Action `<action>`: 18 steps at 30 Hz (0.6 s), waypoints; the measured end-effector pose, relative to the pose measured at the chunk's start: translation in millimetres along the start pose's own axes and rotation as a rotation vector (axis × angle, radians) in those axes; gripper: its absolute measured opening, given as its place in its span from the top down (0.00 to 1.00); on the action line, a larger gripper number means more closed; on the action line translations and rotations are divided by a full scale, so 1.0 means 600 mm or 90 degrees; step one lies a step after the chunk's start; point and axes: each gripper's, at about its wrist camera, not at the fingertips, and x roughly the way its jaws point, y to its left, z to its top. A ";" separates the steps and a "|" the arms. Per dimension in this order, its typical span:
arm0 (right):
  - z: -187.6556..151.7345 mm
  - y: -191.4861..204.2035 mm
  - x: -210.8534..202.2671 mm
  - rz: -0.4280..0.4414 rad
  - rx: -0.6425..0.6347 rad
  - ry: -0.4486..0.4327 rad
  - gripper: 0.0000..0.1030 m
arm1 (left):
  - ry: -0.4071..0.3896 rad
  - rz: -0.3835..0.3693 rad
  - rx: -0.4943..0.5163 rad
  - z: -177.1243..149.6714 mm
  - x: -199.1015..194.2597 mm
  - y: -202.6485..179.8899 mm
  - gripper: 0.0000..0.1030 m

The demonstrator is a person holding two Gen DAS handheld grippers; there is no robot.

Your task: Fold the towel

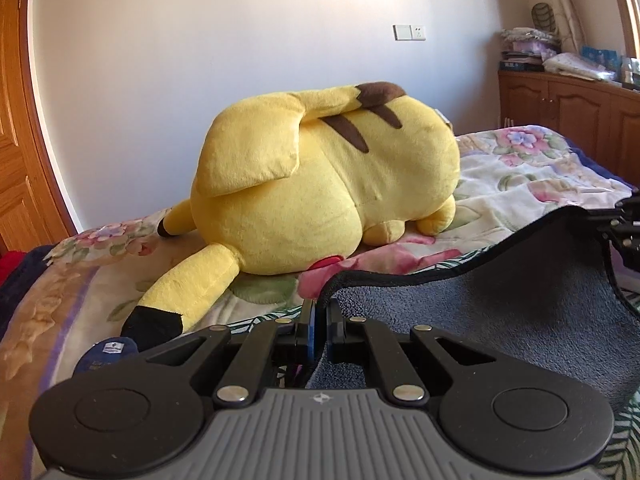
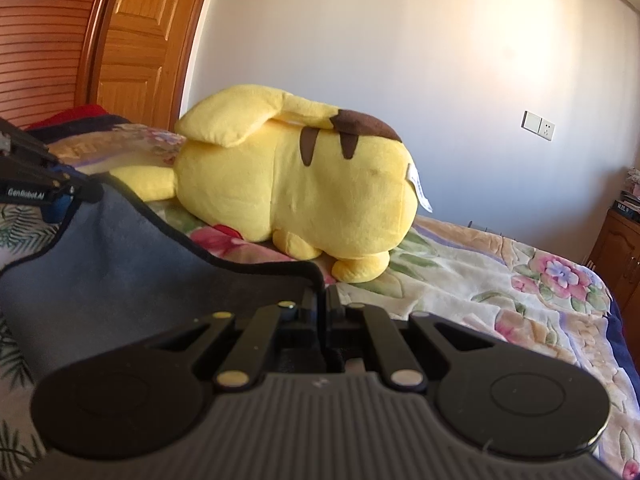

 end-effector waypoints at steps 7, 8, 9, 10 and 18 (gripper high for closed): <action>-0.020 0.003 0.040 -0.002 -0.002 0.025 0.96 | 0.034 0.009 0.014 -0.019 0.037 -0.003 1.00; -0.024 0.004 0.046 -0.001 0.000 0.030 0.96 | 0.040 0.010 0.017 -0.021 0.042 -0.004 1.00; -0.027 0.005 0.050 -0.001 0.001 0.034 0.96 | 0.043 0.011 0.018 -0.023 0.045 -0.005 1.00; -0.030 0.005 0.055 -0.001 0.001 0.040 0.96 | 0.048 0.011 0.017 -0.026 0.049 -0.005 1.00; -0.046 0.000 0.076 -0.002 0.029 0.077 0.69 | 0.068 0.013 -0.008 -0.045 0.058 -0.003 0.77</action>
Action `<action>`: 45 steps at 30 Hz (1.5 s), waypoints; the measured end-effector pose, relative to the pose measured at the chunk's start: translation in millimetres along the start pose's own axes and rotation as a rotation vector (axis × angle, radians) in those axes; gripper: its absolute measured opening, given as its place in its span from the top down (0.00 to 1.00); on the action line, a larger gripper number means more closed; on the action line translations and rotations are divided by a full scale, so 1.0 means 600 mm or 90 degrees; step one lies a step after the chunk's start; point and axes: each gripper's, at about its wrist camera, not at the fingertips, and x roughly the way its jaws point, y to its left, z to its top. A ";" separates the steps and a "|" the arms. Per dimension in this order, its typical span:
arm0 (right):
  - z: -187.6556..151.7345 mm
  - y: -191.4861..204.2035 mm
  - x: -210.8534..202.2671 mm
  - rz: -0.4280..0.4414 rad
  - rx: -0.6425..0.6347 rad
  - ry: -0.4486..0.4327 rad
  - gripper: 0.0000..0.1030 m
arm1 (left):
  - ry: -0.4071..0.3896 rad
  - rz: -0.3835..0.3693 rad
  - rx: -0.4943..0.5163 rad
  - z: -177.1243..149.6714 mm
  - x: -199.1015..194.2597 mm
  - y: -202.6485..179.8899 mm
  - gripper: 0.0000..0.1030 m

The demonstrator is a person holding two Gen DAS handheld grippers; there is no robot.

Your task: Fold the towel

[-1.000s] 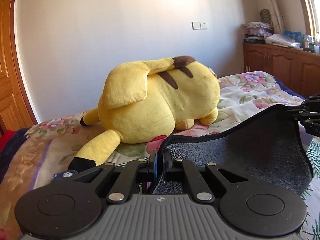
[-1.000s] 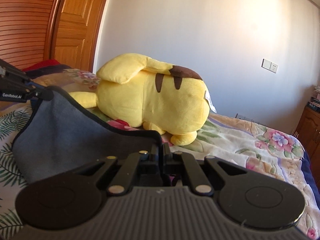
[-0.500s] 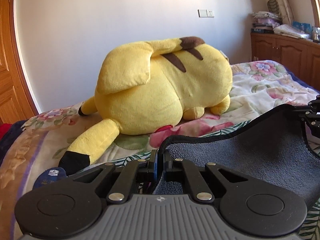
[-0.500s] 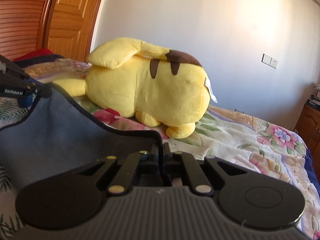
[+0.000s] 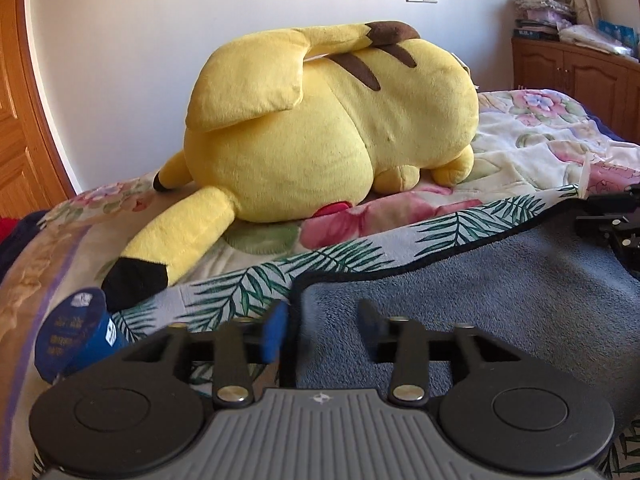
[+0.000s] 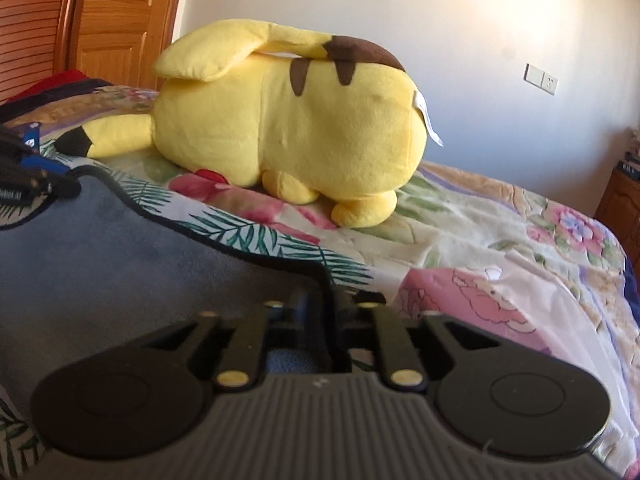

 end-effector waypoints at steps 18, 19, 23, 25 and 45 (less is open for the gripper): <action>0.031 -0.008 -0.123 0.046 0.067 0.010 0.54 | 0.013 -0.019 -0.023 -0.018 -0.123 -0.021 0.57; 0.034 -0.008 -0.133 0.047 0.070 0.011 0.54 | 0.011 -0.021 -0.025 -0.018 -0.135 -0.024 0.56; 0.042 -0.007 -0.174 0.048 0.076 0.012 0.54 | 0.000 -0.039 -0.061 -0.021 -0.182 -0.033 0.51; 0.043 -0.005 -0.193 0.050 0.083 0.017 0.54 | -0.001 -0.041 -0.068 -0.021 -0.202 -0.041 0.51; 0.039 0.012 -0.355 0.037 0.120 0.000 0.54 | -0.030 -0.043 -0.053 -0.005 -0.383 -0.061 0.38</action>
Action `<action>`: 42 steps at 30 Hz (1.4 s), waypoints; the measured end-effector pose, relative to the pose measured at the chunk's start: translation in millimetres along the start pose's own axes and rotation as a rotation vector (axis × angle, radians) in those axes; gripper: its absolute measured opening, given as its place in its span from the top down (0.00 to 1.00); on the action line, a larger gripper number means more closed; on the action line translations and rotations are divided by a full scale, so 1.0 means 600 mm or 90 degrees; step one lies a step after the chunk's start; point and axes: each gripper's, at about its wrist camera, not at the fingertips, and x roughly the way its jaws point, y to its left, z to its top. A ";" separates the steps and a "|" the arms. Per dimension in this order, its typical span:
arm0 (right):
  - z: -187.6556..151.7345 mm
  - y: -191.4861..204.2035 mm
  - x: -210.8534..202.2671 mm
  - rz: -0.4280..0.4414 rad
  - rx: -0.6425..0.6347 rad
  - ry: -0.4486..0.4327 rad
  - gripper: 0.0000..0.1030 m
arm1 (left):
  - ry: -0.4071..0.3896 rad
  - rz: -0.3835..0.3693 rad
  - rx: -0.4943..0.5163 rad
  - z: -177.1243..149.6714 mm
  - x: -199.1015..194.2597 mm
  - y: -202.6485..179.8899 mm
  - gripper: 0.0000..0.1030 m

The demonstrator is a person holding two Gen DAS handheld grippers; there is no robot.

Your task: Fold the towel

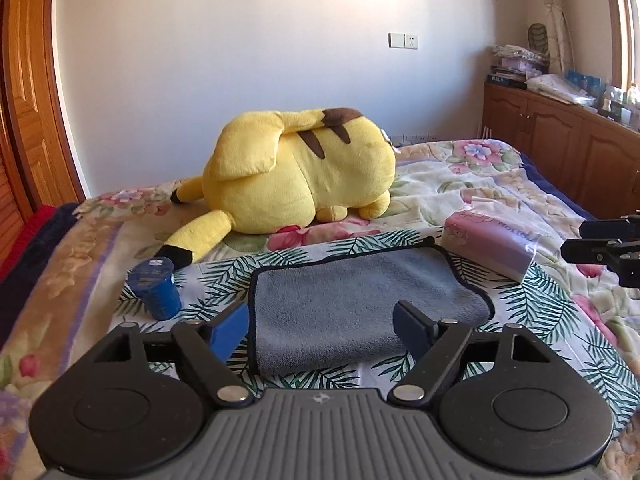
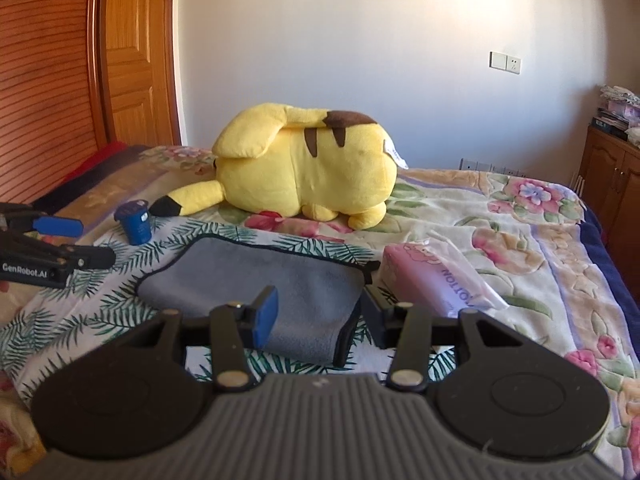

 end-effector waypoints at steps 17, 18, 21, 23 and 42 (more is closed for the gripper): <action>0.018 0.026 -0.112 -0.019 0.032 -0.040 0.44 | -0.041 0.006 0.003 0.017 -0.139 -0.022 0.30; 0.017 0.026 -0.118 -0.018 0.039 -0.042 0.42 | -0.043 0.006 0.003 0.017 -0.147 -0.023 0.29; 0.014 0.027 -0.133 -0.017 0.050 -0.048 0.36 | -0.051 0.006 0.000 0.017 -0.173 -0.026 0.25; 0.011 0.029 -0.143 -0.019 0.053 -0.053 0.32 | -0.055 0.010 0.000 0.016 -0.189 -0.030 0.25; -0.017 0.049 -0.221 -0.025 0.060 -0.081 0.03 | -0.085 0.015 -0.024 -0.001 -0.301 -0.048 0.16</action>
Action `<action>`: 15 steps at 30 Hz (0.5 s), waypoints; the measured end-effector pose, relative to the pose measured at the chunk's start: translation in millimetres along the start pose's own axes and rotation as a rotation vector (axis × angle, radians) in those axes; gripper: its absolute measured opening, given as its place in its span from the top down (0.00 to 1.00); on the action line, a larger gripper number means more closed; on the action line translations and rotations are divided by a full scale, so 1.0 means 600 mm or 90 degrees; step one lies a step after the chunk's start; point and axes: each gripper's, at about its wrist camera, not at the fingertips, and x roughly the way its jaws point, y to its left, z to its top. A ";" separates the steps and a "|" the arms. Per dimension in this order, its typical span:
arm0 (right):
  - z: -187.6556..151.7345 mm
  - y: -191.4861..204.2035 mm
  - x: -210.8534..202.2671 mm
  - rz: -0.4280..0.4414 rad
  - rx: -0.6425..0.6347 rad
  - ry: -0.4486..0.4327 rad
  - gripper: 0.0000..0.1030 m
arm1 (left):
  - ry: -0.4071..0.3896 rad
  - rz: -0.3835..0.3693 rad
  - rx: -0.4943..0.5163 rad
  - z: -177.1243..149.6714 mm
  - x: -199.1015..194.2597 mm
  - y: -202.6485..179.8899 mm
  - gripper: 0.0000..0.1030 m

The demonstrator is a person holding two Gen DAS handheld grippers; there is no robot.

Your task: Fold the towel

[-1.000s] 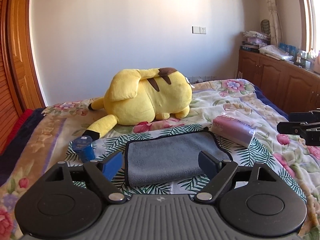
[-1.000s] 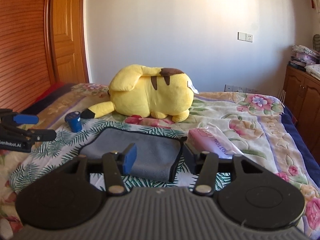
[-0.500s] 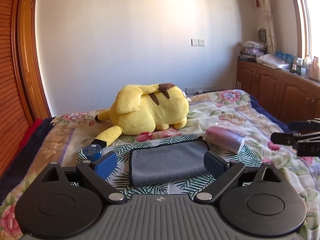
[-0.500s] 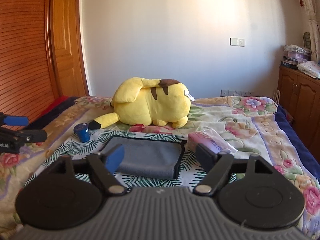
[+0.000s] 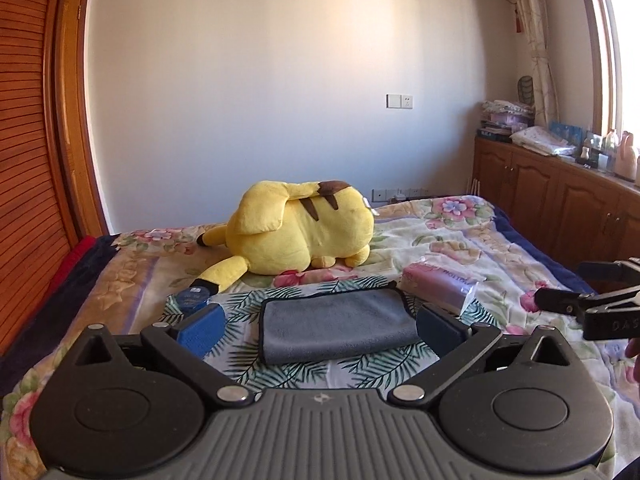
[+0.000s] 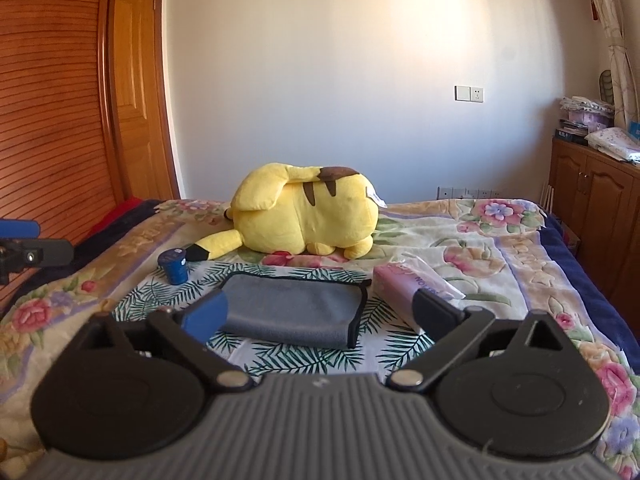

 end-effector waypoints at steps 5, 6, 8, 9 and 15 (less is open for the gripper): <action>-0.003 0.007 -0.017 -0.002 -0.001 -0.011 0.00 | -0.001 0.008 -0.002 -0.019 -0.017 -0.001 0.16; -0.005 0.009 -0.019 -0.002 -0.002 -0.012 0.00 | -0.003 0.009 -0.002 -0.022 -0.020 -0.001 0.16; -0.008 0.013 -0.023 -0.001 -0.002 -0.014 0.00 | -0.002 0.016 0.002 -0.032 -0.024 -0.004 0.16; -0.010 0.014 -0.025 0.000 -0.001 -0.014 0.00 | 0.001 0.022 0.005 -0.038 -0.026 -0.007 0.16; -0.030 0.027 -0.036 0.003 0.001 -0.013 0.00 | 0.015 0.027 0.024 -0.078 -0.025 -0.026 0.16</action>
